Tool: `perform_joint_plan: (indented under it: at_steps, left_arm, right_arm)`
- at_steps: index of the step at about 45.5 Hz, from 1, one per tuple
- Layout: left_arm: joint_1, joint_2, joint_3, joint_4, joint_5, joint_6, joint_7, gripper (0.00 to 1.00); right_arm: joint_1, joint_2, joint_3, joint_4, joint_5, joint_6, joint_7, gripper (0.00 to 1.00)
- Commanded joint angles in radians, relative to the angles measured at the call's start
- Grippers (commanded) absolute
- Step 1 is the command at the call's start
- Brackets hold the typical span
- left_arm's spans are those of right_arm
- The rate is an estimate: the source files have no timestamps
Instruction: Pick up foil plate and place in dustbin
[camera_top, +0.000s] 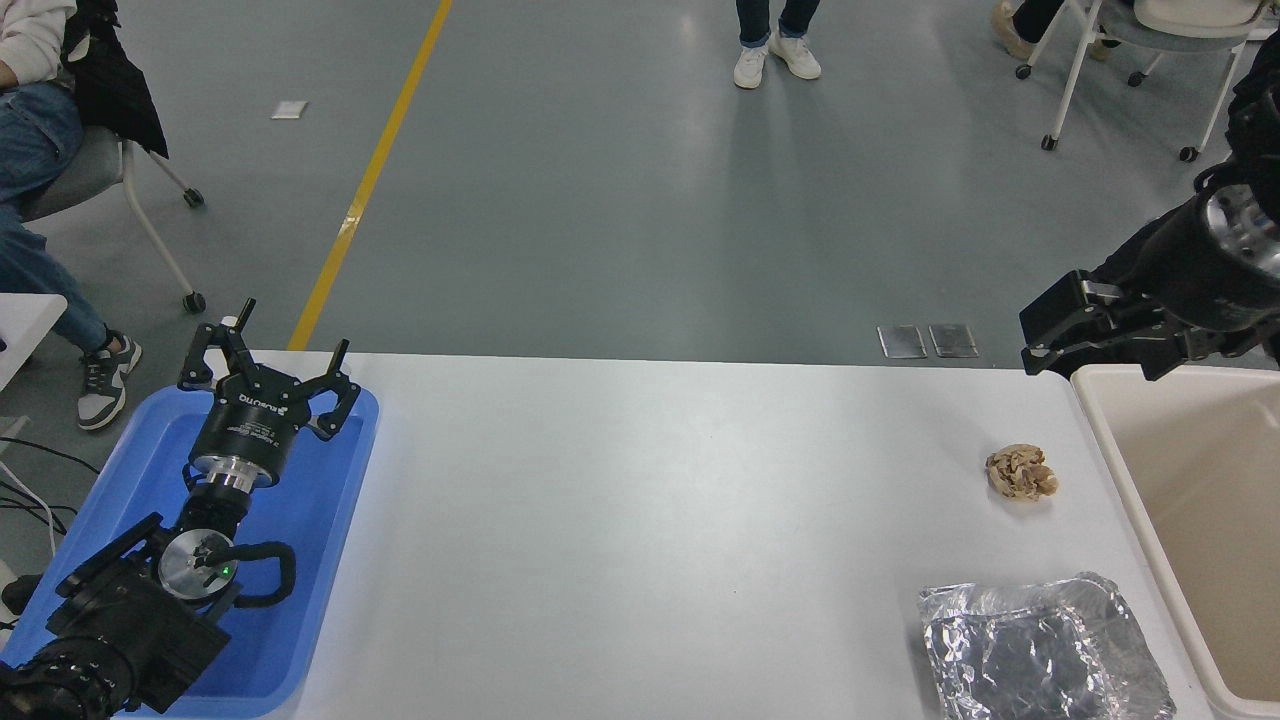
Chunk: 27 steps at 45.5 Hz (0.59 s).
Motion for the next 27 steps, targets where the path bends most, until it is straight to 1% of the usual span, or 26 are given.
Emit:
perform_joint_plan:
  at_steps: [1, 8, 15, 27]
  left_arm:
    - [0.0, 0.0, -0.001, 0.0, -0.001, 0.0, 0.0, 1.0]
    - [0.0, 0.0, 0.0, 0.0, 0.0, 0.0, 0.0, 1.0]
    - [0.0, 0.0, 0.0, 0.0, 0.0, 0.0, 0.002, 1.0]
    - [0.0, 0.0, 0.0, 0.0, 0.0, 0.0, 0.0, 1.0]
  right_arm:
    - [-0.032, 0.008, 0.017, -0.021, -0.001, 0.0, 0.0, 1.0]
    - [-0.062, 0.005, 0.034, -0.055, 0.031, 0.0, 0.003, 1.0]
    - [-0.065, 0.003, 0.012, -0.095, 0.12, 0.0, 0.003, 1.0]
    - [-0.056, 0.005, 0.011, -0.097, 0.12, 0.0, 0.003, 1.0]
